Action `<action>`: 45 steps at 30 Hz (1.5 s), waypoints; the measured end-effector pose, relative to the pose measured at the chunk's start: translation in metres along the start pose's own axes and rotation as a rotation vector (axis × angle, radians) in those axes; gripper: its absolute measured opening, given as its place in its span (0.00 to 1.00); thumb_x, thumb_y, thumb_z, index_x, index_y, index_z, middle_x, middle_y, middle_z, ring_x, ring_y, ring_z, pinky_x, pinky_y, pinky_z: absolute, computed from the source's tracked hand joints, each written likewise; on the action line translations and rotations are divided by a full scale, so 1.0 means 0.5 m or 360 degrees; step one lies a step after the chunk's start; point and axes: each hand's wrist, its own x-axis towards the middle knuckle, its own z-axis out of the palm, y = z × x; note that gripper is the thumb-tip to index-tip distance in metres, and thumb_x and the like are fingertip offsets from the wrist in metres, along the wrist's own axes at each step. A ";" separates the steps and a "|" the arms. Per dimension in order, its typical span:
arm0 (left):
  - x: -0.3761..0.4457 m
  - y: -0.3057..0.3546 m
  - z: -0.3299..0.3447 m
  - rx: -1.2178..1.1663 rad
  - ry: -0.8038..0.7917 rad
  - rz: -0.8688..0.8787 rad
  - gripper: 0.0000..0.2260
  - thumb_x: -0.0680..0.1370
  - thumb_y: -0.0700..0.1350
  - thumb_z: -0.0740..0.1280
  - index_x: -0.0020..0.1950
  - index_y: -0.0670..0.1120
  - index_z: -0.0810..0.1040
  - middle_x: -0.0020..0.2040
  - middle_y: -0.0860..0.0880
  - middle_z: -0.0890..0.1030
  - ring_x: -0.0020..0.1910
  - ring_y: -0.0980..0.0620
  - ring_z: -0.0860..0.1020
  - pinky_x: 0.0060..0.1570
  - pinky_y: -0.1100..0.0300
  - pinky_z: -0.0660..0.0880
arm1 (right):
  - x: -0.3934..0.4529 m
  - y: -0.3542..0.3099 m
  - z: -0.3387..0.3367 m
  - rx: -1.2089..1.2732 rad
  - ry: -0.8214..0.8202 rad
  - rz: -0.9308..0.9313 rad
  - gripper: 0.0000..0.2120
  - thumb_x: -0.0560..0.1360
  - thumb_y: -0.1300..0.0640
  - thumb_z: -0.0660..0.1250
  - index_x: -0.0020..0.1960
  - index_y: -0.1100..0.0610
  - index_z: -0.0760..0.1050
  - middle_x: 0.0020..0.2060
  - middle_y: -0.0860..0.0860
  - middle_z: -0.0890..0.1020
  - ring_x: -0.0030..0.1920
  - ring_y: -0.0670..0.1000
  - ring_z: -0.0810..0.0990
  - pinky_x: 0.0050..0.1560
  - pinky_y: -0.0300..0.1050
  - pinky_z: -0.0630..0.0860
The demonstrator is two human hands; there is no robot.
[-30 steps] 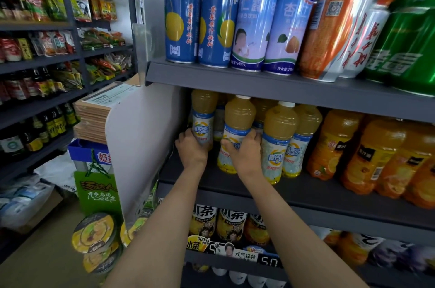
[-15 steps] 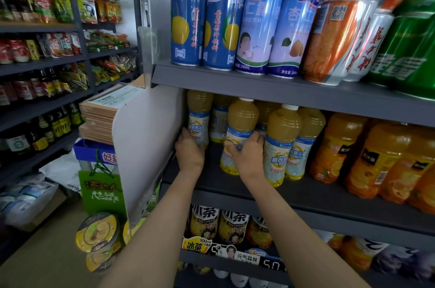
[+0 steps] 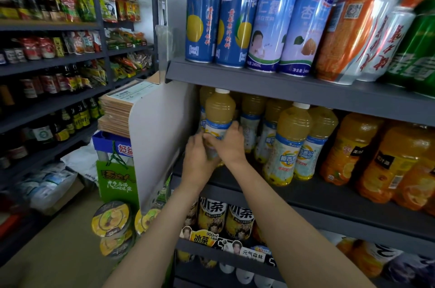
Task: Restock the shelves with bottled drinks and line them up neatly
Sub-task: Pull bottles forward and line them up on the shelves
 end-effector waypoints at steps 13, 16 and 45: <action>0.008 -0.041 -0.011 0.0149 0.0132 -0.0140 0.35 0.69 0.45 0.74 0.70 0.39 0.62 0.65 0.41 0.70 0.65 0.44 0.69 0.64 0.49 0.69 | 0.007 0.089 0.012 -0.0416 0.0490 0.0155 0.32 0.76 0.59 0.64 0.73 0.67 0.53 0.71 0.63 0.60 0.72 0.60 0.60 0.71 0.49 0.60; 0.004 -0.029 0.003 0.0229 0.0222 -0.0209 0.29 0.71 0.43 0.73 0.67 0.39 0.65 0.61 0.40 0.72 0.62 0.44 0.70 0.58 0.54 0.69 | 0.038 0.086 0.012 -0.0562 0.0476 0.0287 0.36 0.75 0.54 0.66 0.73 0.67 0.50 0.68 0.63 0.65 0.67 0.60 0.67 0.65 0.52 0.68; -0.062 0.046 -0.061 -0.0091 0.0324 -0.0106 0.21 0.70 0.49 0.74 0.57 0.43 0.70 0.49 0.46 0.80 0.47 0.49 0.78 0.45 0.55 0.76 | -0.062 0.068 -0.082 0.0727 -0.0314 0.0068 0.12 0.75 0.65 0.65 0.58 0.59 0.74 0.52 0.57 0.80 0.32 0.48 0.81 0.26 0.36 0.75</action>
